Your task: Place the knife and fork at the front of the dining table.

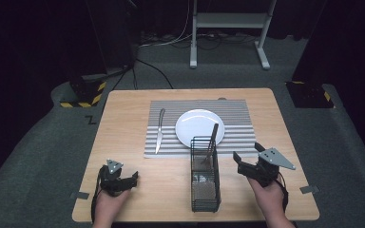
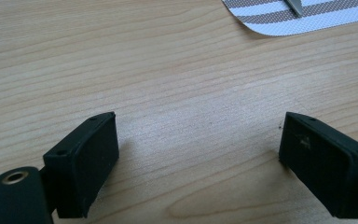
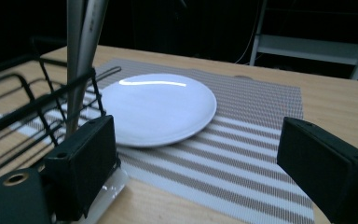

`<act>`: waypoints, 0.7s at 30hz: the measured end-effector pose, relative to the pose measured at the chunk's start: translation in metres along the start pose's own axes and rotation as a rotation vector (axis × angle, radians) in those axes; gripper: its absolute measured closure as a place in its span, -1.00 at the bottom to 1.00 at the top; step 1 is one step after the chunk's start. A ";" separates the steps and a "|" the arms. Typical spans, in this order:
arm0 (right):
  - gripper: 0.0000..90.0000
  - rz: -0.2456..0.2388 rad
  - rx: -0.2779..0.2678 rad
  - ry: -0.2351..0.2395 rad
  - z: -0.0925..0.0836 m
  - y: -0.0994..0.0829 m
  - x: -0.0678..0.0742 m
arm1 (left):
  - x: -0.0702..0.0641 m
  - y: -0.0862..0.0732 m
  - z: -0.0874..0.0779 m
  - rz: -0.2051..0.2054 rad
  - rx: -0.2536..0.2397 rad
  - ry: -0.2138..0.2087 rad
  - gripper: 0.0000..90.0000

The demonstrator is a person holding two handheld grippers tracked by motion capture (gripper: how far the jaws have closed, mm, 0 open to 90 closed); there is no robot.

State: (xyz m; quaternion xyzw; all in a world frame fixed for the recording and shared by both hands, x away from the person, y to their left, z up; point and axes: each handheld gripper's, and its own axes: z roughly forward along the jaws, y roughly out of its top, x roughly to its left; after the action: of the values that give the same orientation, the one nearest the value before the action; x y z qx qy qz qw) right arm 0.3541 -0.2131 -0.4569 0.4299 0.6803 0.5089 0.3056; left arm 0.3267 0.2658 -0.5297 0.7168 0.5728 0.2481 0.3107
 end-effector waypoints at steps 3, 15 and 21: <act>-0.74 0.005 -0.006 0.015 0.004 0.011 0.002 | 0.000 0.001 0.000 0.011 0.007 -0.011 -0.77; -0.62 -0.019 -0.017 -0.002 0.035 0.041 0.031 | 0.000 0.001 0.000 0.013 0.008 -0.014 -0.77; -0.31 -0.011 -0.043 0.004 0.045 0.051 0.037 | 0.000 0.001 0.000 0.013 0.008 -0.017 -0.77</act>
State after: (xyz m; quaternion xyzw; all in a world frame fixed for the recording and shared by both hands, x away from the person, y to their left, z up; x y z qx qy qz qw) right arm 0.3899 -0.1550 -0.4204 0.4185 0.6721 0.5227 0.3161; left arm 0.3276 0.2661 -0.5295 0.7240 0.5665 0.2418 0.3107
